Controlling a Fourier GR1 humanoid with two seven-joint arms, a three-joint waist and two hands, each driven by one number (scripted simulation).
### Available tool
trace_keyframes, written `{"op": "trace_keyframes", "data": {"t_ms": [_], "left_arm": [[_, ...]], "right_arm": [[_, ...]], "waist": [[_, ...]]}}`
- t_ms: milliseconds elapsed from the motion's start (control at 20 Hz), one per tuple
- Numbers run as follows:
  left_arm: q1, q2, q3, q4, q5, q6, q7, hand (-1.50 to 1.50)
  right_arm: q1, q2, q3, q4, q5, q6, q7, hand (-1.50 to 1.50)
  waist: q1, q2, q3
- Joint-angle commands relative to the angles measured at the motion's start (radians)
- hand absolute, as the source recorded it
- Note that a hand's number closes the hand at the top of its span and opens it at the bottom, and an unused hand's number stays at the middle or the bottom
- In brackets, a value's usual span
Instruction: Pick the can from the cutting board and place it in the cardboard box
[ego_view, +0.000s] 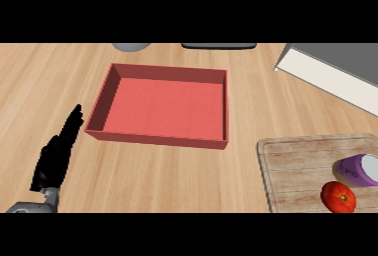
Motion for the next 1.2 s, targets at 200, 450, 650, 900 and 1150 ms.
{"op": "trace_keyframes", "data": {"t_ms": [200, 450, 650, 900, 1150], "left_arm": [[0.009, 0.005, 0.008, -0.051, 0.011, -0.02, 0.022, 0.0], [0.066, 0.011, 0.026, -0.057, 0.005, -0.035, -0.007, 0.0], [0.042, 0.0, 0.014, -0.144, -0.033, -0.027, 0.108, 0.0], [0.042, -0.074, 0.018, -0.073, -0.077, 0.0, 0.051, 0.0], [0.001, -0.072, 0.054, -0.036, -0.073, -0.047, 0.046, 0.0]], "right_arm": [[0.003, -0.222, 0.142, -0.064, 0.243, 0.15, 0.009, -1.5], [0.047, -0.152, 0.198, -0.254, 0.283, 0.167, 0.177, -1.5], [0.071, -0.11, 0.171, -0.266, 0.342, 0.168, 0.235, -1.5], [0.201, -0.061, 0.096, -0.273, 0.428, 0.104, 0.174, -1.5], [0.183, 0.007, 0.096, -0.356, 0.485, 0.155, 0.317, -1.5]], "waist": [[0.006, -0.001, 0.0], [-0.008, -0.005, -0.001], [-0.009, -0.005, 0.0], [-0.018, -0.004, 0.0], [-0.016, -0.004, 0.0]]}}
